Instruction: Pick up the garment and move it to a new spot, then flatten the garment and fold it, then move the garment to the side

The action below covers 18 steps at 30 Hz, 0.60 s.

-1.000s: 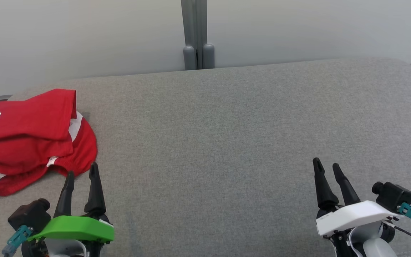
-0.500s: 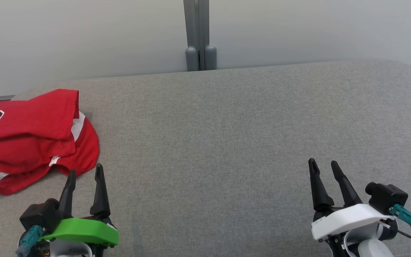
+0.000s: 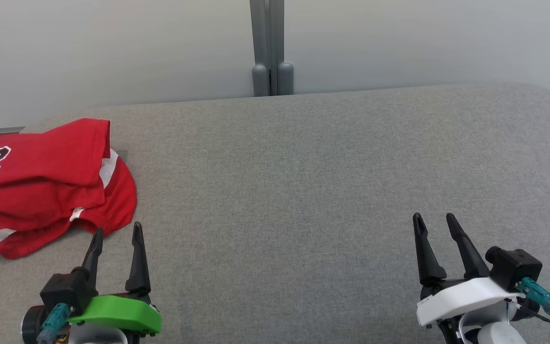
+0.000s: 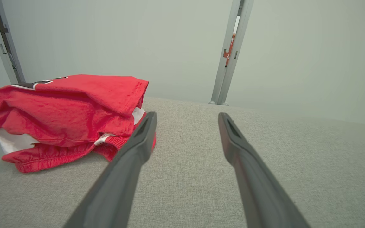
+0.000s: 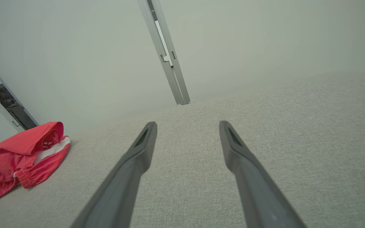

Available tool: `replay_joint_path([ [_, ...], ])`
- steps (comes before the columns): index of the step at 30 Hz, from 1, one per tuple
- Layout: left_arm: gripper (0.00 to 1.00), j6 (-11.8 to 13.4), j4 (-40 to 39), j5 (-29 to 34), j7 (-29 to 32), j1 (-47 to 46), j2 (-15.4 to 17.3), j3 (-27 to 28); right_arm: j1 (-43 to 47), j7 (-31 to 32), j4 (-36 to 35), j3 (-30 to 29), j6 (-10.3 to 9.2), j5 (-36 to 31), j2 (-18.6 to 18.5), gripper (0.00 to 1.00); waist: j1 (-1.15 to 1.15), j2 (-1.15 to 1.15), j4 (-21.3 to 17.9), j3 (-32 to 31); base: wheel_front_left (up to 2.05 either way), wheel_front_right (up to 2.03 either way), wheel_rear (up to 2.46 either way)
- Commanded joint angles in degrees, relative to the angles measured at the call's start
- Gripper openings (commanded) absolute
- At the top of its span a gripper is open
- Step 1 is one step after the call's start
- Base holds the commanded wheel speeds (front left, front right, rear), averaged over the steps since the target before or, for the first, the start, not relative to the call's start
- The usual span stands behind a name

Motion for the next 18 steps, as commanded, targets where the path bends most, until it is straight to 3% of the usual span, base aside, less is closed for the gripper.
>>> replay_joint_path([
  [1,1.0,0.21,-0.04,1.35,-0.57,0.51,0.51,-0.11,0.32,-0.61,-0.49,-0.04,0.16,-1.54,-0.31,1.0,0.0,0.0,0.04,-0.02,0.0,0.0,0.0],
  [18,1.0,0.21,0.81,8.21,-2.31,1.06,0.72,-0.63,1.16,-2.37,-0.49,-0.47,0.17,-8.89,-0.34,1.0,0.0,0.0,0.19,-0.17,0.0,0.0,0.0],
])
